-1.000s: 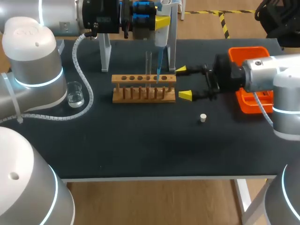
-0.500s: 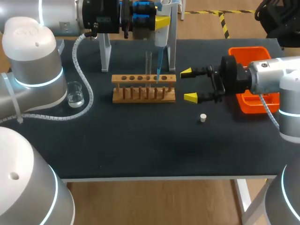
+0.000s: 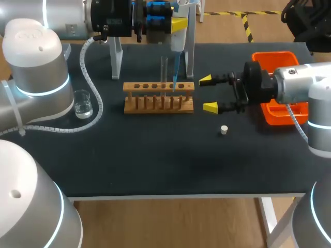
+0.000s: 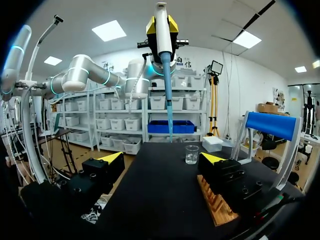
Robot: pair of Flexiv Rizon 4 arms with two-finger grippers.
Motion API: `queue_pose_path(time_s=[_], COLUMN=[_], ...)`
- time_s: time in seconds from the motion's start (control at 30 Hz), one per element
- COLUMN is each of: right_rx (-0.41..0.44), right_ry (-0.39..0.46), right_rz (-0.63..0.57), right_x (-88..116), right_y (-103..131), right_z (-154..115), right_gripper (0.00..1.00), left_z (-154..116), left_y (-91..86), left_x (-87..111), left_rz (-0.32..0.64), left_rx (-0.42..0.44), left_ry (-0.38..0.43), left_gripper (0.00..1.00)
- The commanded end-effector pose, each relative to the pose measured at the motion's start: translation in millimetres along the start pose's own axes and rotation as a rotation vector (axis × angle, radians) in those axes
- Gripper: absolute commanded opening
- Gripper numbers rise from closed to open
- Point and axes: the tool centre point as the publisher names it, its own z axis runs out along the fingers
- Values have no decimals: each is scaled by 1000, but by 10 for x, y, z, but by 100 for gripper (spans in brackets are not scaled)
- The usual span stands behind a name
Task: Invert the test tube, pick up the pipette, mount the tip to pipette, aspirate from beaker and dispense into the tube, eject the tip, return the pipette, and cap with the stopper.
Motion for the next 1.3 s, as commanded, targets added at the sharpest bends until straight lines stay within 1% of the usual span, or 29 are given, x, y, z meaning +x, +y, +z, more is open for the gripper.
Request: queue_pose_path(time_s=[0.03, 0.17, 0.4, 0.47, 0.6, 0.87, 1.1, 1.3], right_rx=[2, 2, 2, 2, 2, 2, 2, 2], right_ry=[0, 0, 0, 0, 0, 0, 0, 0], right_rz=[0, 0, 0, 0, 0, 0, 0, 0], right_x=[7, 7, 7, 7, 7, 7, 7, 7], right_y=[6, 6, 6, 6, 6, 6, 6, 6], right_z=[-9, -9, -9, -9, -9, -9, -9, -9], right_gripper=[100, 100, 100, 100, 100, 100, 100, 100], left_z=[-49, -275, -847, -1005, -1295, -1830, -2220, -2450], left_y=[22, 98, 197, 227, 273, 377, 500, 616], left_x=[4, -3, -3, -6, -25, -116, -188, -260], left_rz=[7, 18, 53, 66, 96, 94, 105, 113], left_rx=[0, -17, -14, -13, -16, -53, -64, -68], left_ry=[-7, -46, -103, -104, -78, -48, -69, -96], left_gripper=[0, 0, 0, 0, 0, 0, 0, 0])
